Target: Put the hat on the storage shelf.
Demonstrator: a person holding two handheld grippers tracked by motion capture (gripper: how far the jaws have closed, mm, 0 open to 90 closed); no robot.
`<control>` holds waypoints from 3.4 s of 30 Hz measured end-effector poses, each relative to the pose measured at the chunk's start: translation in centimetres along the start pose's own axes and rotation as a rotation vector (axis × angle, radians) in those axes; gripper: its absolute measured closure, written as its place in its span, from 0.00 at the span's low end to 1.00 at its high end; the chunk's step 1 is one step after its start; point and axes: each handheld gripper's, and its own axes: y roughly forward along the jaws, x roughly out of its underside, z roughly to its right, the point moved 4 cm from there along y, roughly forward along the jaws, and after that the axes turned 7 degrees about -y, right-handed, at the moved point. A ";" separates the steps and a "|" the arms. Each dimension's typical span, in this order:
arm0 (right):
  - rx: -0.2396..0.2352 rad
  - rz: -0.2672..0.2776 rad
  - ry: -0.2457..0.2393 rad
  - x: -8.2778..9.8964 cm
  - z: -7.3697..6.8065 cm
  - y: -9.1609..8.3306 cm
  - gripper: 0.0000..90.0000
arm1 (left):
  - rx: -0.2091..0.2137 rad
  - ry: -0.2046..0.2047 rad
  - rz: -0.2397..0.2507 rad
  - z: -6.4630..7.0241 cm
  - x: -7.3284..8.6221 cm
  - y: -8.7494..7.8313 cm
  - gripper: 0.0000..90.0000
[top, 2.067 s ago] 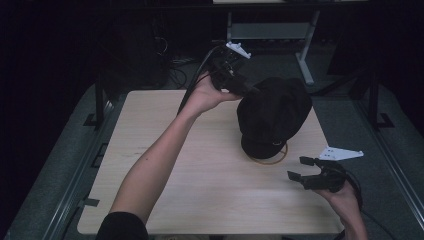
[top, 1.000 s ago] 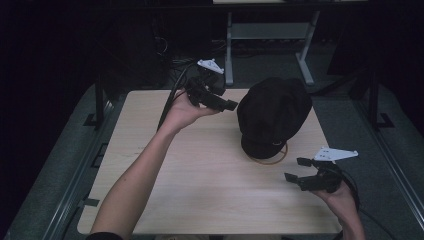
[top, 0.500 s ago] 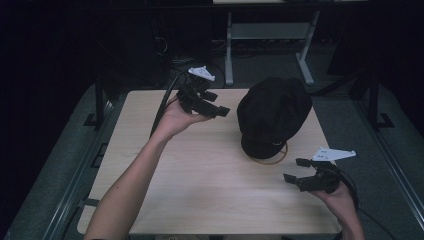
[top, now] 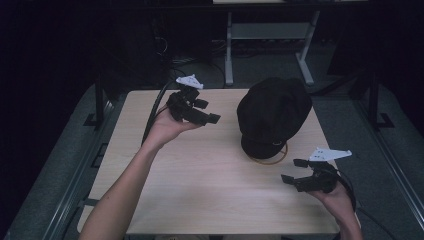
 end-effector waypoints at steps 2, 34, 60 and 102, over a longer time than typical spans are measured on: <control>-0.002 -0.004 -0.002 0.0 -0.1 0.1 0.19 | -0.001 -0.004 0.000 -0.1 0.5 -0.1 0.30; -0.001 -0.010 -0.022 -0.2 -0.7 0.4 0.19 | -0.011 -0.086 0.049 -0.8 8.3 -3.1 0.29; -0.005 -0.010 -0.034 -0.3 -1.2 0.7 0.19 | -0.054 -0.103 0.065 -0.5 14.4 -4.4 0.29; -0.010 0.002 -0.024 0.4 -1.3 0.5 0.19 | -0.191 -0.124 0.090 -0.3 23.0 -5.7 0.27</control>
